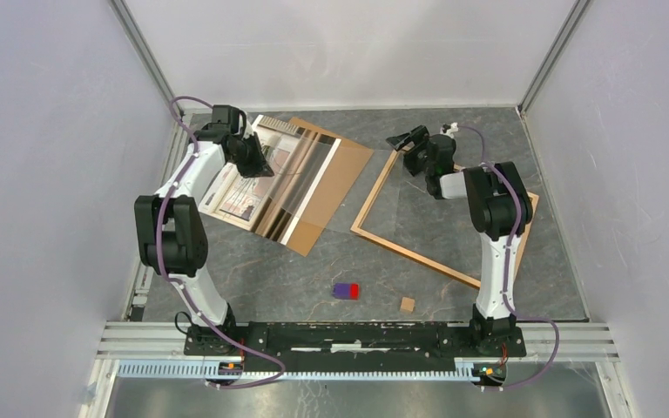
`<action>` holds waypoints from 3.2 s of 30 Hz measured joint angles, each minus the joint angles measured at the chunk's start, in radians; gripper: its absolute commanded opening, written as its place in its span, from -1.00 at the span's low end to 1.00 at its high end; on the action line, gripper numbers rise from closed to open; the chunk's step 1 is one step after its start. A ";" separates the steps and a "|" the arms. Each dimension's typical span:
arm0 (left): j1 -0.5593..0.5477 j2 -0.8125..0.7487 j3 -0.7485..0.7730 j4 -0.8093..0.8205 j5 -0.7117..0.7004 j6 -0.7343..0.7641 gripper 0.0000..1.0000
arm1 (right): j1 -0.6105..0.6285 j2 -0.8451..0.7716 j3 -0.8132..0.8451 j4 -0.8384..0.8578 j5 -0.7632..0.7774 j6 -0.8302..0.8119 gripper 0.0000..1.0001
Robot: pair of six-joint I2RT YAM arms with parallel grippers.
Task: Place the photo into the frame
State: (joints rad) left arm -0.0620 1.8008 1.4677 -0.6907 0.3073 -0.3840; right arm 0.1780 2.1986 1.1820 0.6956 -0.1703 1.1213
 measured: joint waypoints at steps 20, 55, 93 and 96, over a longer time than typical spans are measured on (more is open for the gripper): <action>0.006 -0.016 -0.045 0.077 0.167 -0.006 -0.96 | -0.219 -0.440 -0.417 -0.342 -0.395 -0.513 0.70; -0.013 0.111 -0.174 0.366 0.406 -0.209 -0.75 | -0.174 -0.390 -0.743 0.310 -0.526 -0.156 -0.75; -0.350 -0.269 -0.180 0.228 0.199 -0.172 0.69 | -0.638 -0.936 -0.725 -0.734 -0.425 -0.965 -1.00; -0.350 -0.266 -0.180 0.228 0.202 -0.172 0.69 | -0.641 -0.960 -0.725 -0.758 -0.425 -0.967 -1.00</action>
State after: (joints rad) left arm -0.4118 1.5352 1.2877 -0.4625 0.5095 -0.5556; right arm -0.4633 1.2385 0.4572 -0.0620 -0.5953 0.1547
